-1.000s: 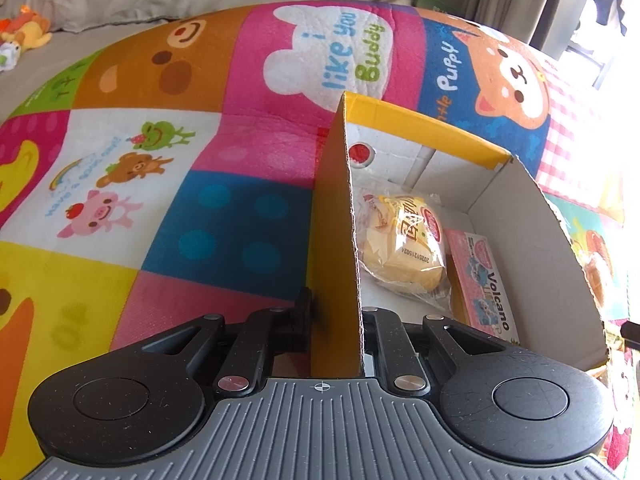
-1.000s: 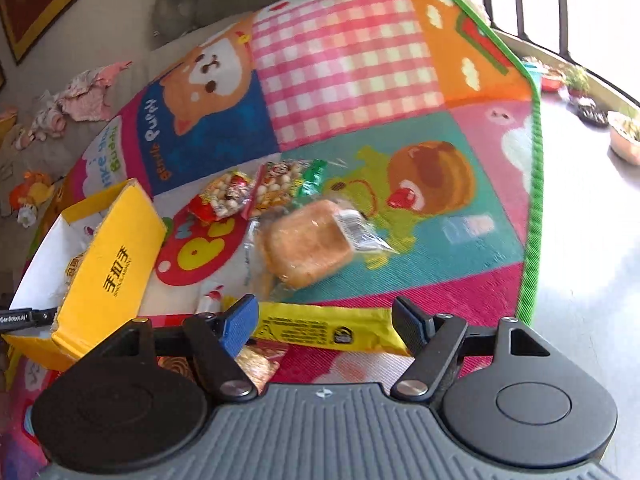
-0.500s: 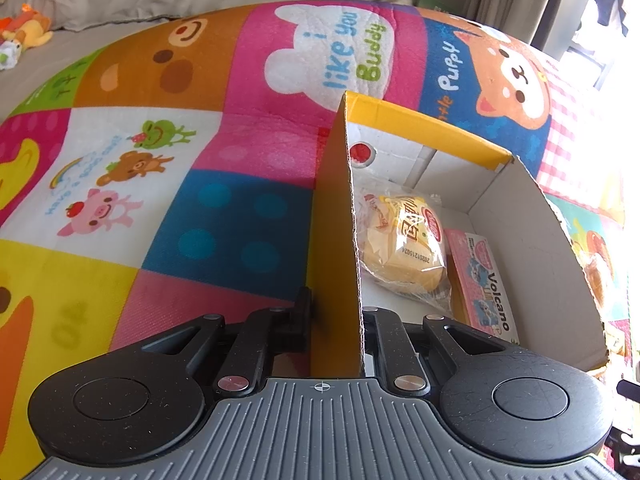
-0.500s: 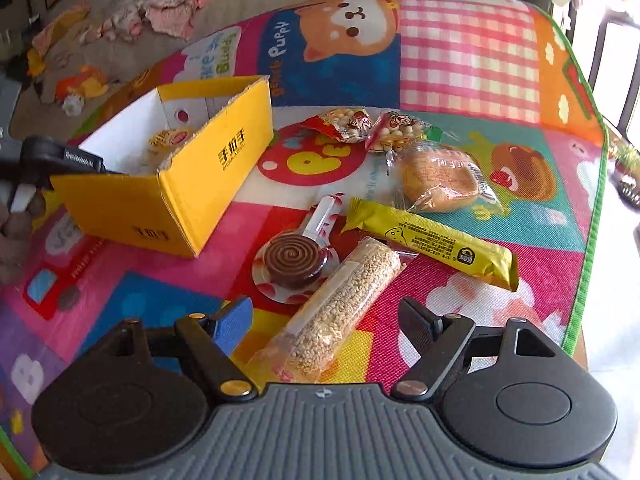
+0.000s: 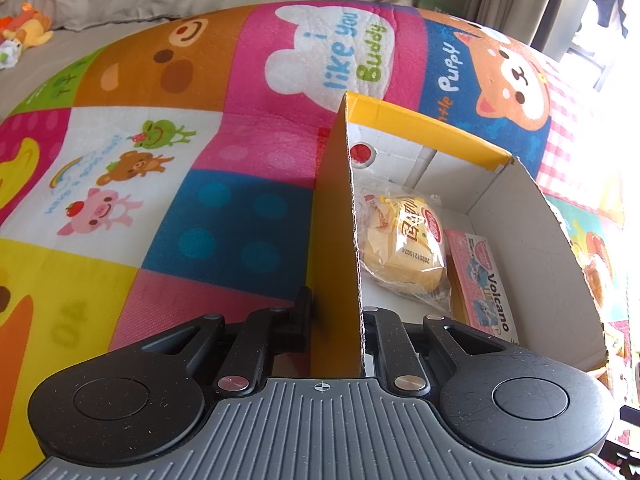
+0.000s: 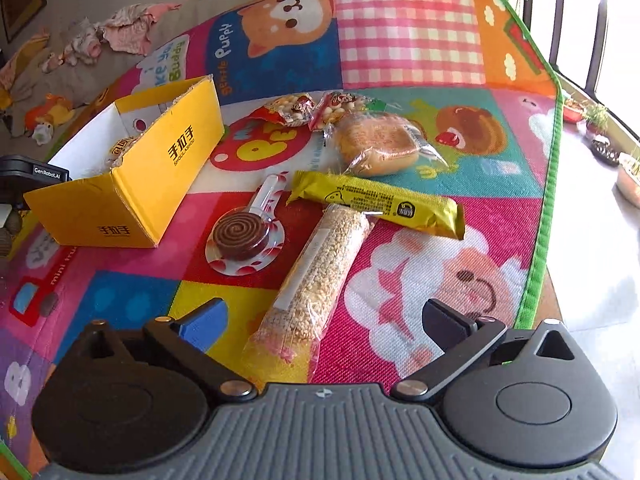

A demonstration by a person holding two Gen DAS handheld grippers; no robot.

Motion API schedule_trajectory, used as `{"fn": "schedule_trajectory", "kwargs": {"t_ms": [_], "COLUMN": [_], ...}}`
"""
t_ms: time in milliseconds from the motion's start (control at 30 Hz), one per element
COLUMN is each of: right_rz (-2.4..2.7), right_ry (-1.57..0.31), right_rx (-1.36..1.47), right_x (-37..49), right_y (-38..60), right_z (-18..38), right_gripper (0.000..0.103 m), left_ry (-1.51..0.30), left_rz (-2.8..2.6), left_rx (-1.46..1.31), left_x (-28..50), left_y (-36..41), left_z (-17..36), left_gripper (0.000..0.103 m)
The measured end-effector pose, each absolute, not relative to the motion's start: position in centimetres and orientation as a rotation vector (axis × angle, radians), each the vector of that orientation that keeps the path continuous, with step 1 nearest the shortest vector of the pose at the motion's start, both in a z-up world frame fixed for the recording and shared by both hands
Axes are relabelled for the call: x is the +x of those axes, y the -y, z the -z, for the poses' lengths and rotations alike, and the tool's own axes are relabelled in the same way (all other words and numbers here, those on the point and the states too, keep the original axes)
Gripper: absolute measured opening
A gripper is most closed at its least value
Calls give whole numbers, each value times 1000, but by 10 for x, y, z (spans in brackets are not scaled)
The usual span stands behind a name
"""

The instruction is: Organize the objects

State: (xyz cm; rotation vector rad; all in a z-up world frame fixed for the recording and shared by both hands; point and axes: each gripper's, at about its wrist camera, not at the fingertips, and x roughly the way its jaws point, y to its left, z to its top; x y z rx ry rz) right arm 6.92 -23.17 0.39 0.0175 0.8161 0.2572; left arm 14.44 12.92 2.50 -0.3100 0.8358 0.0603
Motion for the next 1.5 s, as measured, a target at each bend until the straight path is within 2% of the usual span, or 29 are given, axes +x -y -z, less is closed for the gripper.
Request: {"fn": "schedule_trajectory", "kwargs": {"t_ms": [200,467,600,767,933,1033,1100,1200,1233,1267,1500], "right_rz": [-207,-197,-196,-357,-316,-315,-316,-328,-335,-339,-402], "right_ry": [-793,-777,-590,-635,-688,-750,-750,-754,-757,-761,-764], "right_rx": [57,-57,-137,-131,-148,-115,-113,-124,-126,-126,-113], "right_x": [63,68,56,70,100,116,119,115,114,113,92], "right_y": [227,213,201,169,149,149,148,149,149,150,160], "right_z": [7,6,-18,-27,-10,0,2,0,-1,-3,-25], "right_gripper": [103,103,103,83,82,73,72,61,55,46,46], "left_ry": [-835,-835,-836,-834,-840,-840,-840,-843,-843,-844,-844], "left_rz": [-62,-59,-63,-59,-55,-55,-54,-54,-55,-55,-54], "left_rx": [-313,-307,-312,-309,-298,-298,-296,-294,-294,-294,-292], "left_x": [144,143,144,144,144,145,145,145,145,145,145], "left_y": [-129,-129,-129,-129,-129,-129,-129,-128,-128,-128,-128], "left_z": [-25,-25,-25,-25,-25,-25,-25,-25,-25,-25,-25], "left_gripper": [14,14,14,14,14,14,14,14,14,14,14]}}
